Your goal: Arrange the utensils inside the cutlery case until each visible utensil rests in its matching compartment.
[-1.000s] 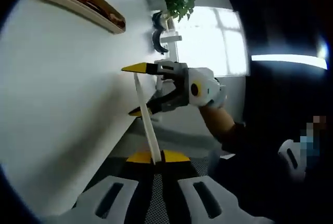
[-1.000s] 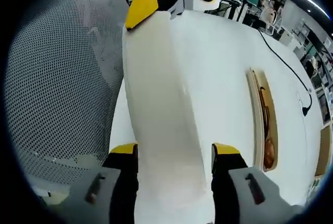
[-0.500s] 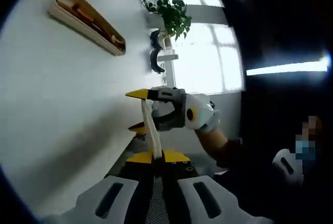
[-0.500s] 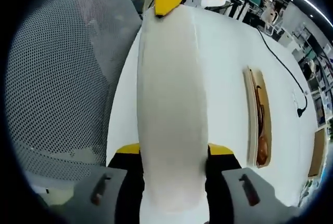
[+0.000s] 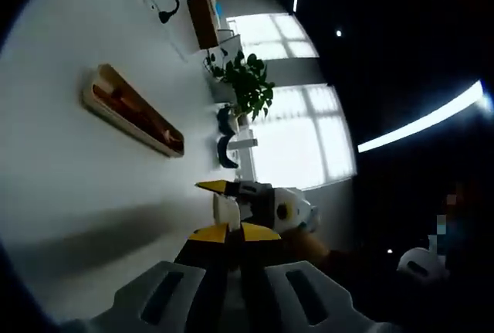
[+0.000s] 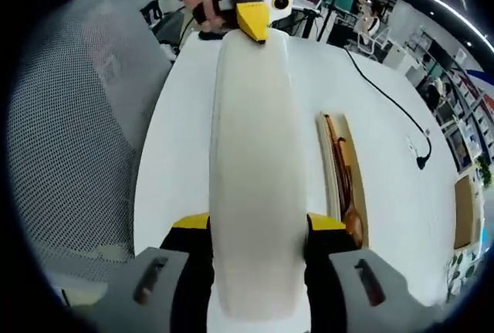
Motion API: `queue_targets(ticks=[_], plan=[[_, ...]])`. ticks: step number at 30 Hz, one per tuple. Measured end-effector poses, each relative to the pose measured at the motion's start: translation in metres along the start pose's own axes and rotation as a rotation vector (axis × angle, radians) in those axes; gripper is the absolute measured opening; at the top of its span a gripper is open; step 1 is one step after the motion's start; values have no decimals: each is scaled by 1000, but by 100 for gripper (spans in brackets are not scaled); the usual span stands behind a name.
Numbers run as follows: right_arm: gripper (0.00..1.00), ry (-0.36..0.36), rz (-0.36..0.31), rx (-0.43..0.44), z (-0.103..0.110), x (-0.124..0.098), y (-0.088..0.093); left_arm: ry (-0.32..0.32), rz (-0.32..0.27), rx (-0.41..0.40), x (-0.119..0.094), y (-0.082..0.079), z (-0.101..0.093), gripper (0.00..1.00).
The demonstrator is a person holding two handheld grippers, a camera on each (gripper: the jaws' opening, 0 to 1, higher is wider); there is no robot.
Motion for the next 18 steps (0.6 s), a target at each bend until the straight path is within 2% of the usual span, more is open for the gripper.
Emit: queue_targets(ticks=[4,6,9,10,11,13,18], plan=[[45,-7,-1,15,-7,-2,-6,20,-20,-5,-1,-7,-4,3],[45,-2,-22,0,-10,-4,-12,26,-21,-11,-1,-12,-4,3],[46,1,-33,11,-17,-5,-19,28,-46,-7,1,-23,-1,3],[41,8,-12,-12,-21,-5,-17,44,-56,-21,1,-27,-2,3],[41,27,-21,-22,-25,-4,-18,42,-57,-12,3,-31,-1,3],[41,13,9,-5,-30,-3,-15,45,-60,-14,5,-38,1,3],[40,34,10,10,-50,1,-14,52,-90,-10,11,-60,6,3]])
Point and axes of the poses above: the point that each gripper's makers call its tool centre point, and the gripper's own axes: x roughly forward along the fingers, z roughly to its left, y roughly out of its underside, the point moved 4 cm from there along -x, roughly backward along the fingers, and after that the axes turned 4 degrees about y, right-handed, at the moved point
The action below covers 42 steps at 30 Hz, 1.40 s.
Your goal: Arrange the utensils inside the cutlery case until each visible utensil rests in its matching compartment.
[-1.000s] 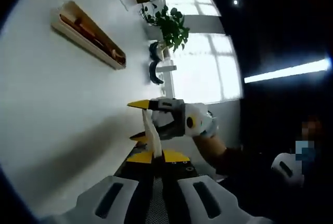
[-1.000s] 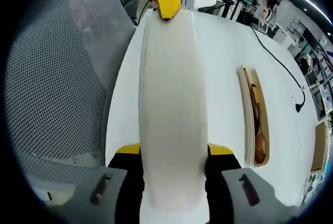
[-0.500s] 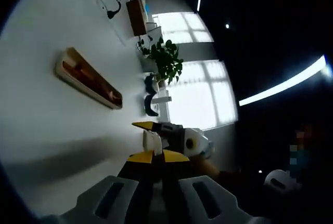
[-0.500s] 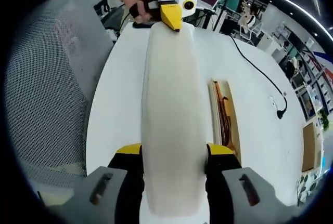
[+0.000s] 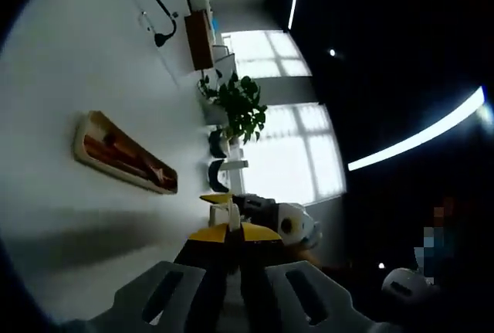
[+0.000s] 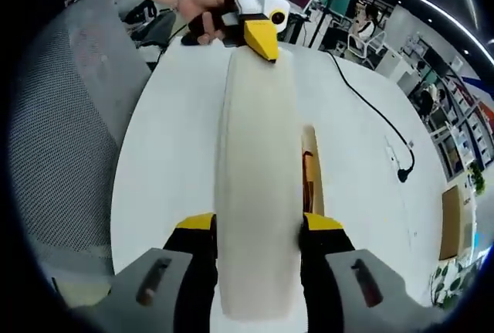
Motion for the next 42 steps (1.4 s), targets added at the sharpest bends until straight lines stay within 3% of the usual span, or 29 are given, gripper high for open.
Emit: queue_targets(ticks=[3,7,10,14,16,20,26,29,32,34,37,42], plan=[[40,12,-6,13,-14,8,3,-1,-16,1,2,-16,10,3],[40,24,3,47,-30,23,3,-99,-99,21,5,-40,34,4],[40,45,19,44,-42,37,8,-103,-121,40,8,-52,40,5],[40,30,53,40,-48,53,15,-258,-95,125,7,-63,69,9],[40,18,73,31,-48,59,19,-295,-63,114,7,-61,77,11],[40,19,87,10,-50,65,19,-468,-20,248,0,-66,99,16],[40,-2,90,63,-52,75,19,-498,-9,275,0,-78,99,16],[40,-19,94,87,-51,76,21,-547,8,295,1,-79,98,16],[40,-18,94,99,-51,75,21,-583,31,404,4,-85,86,17],[40,-23,80,140,-52,74,19,-585,32,406,6,-88,82,16],[40,-14,84,126,-54,77,20,-615,49,401,3,-90,88,17],[40,-40,117,110,-47,83,24,-692,123,484,-2,-84,98,18]])
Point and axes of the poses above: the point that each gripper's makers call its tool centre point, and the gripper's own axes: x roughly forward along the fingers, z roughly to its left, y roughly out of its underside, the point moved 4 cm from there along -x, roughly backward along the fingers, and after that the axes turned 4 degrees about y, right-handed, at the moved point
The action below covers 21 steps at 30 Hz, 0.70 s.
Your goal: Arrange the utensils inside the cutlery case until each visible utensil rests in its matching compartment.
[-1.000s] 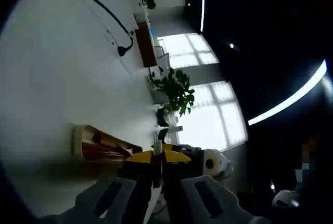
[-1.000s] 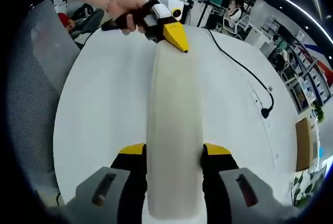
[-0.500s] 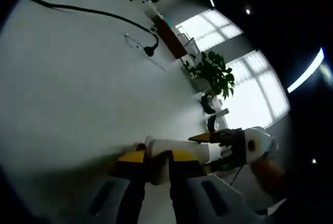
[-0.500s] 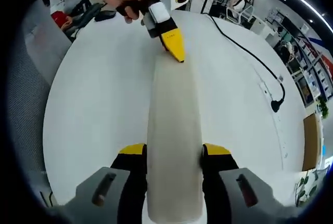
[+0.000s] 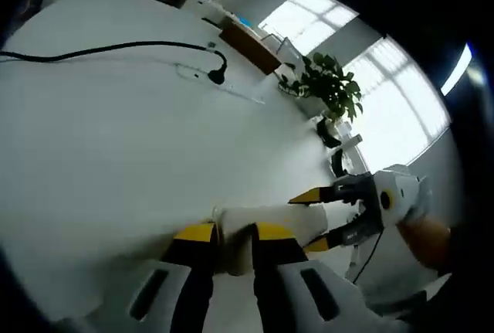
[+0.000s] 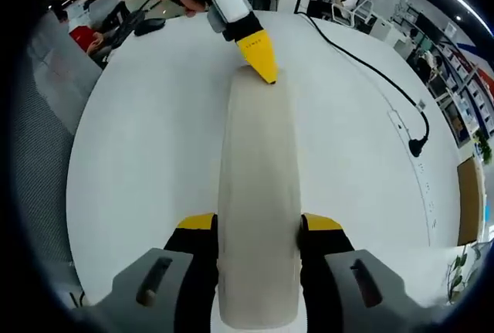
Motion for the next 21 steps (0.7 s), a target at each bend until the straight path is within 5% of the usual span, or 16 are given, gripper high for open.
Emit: queue_targets(ticks=[7,21], plan=[[40,-3,6,28,-2,3,0,-63,9,124,1,-6,3,19],[40,4,-1,44,-2,2,-4,-92,27,165,1,-9,-1,22]])
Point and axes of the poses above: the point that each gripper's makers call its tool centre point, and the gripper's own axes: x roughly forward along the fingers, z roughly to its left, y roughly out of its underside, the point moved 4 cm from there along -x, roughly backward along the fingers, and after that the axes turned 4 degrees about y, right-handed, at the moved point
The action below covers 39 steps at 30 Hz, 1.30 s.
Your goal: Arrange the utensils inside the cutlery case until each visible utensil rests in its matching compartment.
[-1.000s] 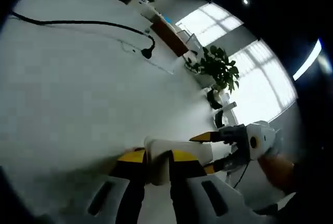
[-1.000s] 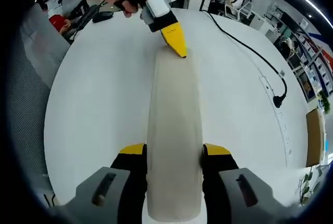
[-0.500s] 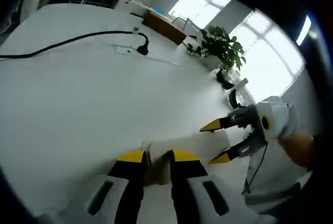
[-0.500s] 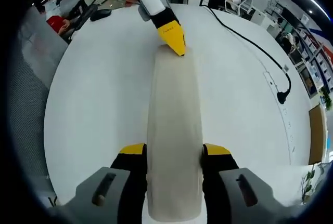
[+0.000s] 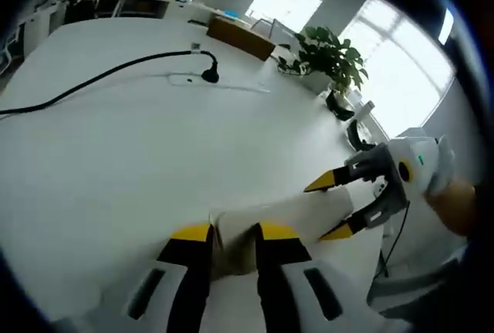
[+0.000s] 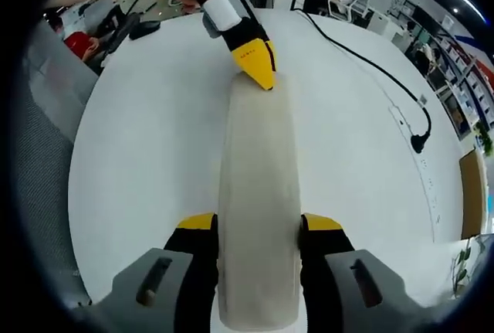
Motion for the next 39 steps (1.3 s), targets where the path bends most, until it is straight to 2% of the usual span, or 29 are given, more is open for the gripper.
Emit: queue_targets(ticks=[7,8,10,23,27,39], plan=[[40,-18,18,-7,2,5,5,-6,30,-31,6,8,3,23],[40,-18,22,-13,2,5,6,-15,29,-3,6,8,4,22],[40,-17,21,-13,0,5,8,-12,21,-11,6,6,4,23],[39,-51,37,29,5,12,12,42,34,-77,9,10,3,19],[39,-65,54,15,16,9,13,39,53,-74,4,19,-4,19],[40,-110,52,-62,48,7,8,23,97,-107,-27,61,-18,19]])
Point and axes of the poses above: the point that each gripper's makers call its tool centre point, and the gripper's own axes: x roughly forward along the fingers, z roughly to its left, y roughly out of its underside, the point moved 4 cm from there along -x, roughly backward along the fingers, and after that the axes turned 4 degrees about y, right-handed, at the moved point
